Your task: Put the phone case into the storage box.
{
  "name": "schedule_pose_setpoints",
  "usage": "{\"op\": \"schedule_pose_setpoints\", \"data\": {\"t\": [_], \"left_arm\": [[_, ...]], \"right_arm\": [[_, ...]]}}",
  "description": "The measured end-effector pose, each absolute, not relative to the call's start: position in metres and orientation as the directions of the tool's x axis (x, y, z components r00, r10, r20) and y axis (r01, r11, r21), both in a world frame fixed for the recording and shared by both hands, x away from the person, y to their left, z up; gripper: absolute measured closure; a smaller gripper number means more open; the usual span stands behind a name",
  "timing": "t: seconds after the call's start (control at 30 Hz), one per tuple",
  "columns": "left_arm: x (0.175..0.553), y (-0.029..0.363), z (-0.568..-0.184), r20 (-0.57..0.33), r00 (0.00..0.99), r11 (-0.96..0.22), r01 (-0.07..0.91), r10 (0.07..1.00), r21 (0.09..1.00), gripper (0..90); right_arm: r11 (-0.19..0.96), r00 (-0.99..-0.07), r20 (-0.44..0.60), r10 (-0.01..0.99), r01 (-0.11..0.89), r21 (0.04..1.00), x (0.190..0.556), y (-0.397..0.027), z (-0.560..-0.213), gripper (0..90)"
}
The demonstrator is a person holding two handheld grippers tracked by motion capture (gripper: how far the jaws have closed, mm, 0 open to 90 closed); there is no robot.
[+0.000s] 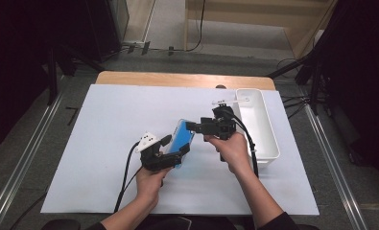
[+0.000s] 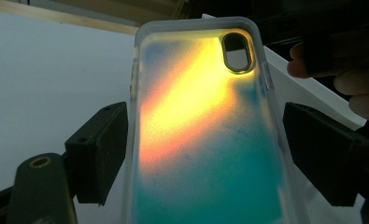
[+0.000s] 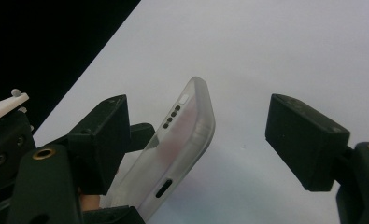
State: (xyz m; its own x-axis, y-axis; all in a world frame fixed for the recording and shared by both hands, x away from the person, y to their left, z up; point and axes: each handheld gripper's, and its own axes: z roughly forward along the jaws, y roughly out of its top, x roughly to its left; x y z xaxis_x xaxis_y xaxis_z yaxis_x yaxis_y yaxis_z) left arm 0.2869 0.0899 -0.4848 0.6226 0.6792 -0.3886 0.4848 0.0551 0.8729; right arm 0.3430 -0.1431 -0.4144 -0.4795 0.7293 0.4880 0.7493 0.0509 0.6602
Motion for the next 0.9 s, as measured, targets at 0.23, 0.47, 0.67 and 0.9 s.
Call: {"op": "schedule_pose_setpoints", "data": {"t": [0.23, 0.47, 0.67, 0.9], "left_arm": [[0.2868, 0.09, -0.4861, -0.406, 0.604, 0.063, 0.507, 0.686, 0.86, 16.5], [0.2872, 0.0907, -0.4888, -0.427, 0.583, 0.09, 0.517, 0.691, 0.851, 16.5], [0.2851, 0.0868, -0.4878, -0.398, 0.585, 0.067, 0.504, 0.707, 0.861, 16.5], [0.2831, 0.0843, -0.4866, -0.378, 0.588, 0.054, 0.493, 0.715, 0.868, 16.5]], "right_arm": [[0.045, -0.442, 0.528, 0.725, 0.795, 0.604, 0.3461, -0.1389, -0.4172, 27.6], [0.021, -0.418, 0.561, 0.715, 0.815, 0.579, 0.3476, -0.1388, -0.4188, 36.7], [0.004, -0.389, 0.576, 0.719, 0.831, 0.557, 0.3507, -0.1401, -0.4203, 44.7], [0.002, -0.377, 0.603, 0.703, 0.849, 0.529, 0.3529, -0.138, -0.4227, 57.7]]}}
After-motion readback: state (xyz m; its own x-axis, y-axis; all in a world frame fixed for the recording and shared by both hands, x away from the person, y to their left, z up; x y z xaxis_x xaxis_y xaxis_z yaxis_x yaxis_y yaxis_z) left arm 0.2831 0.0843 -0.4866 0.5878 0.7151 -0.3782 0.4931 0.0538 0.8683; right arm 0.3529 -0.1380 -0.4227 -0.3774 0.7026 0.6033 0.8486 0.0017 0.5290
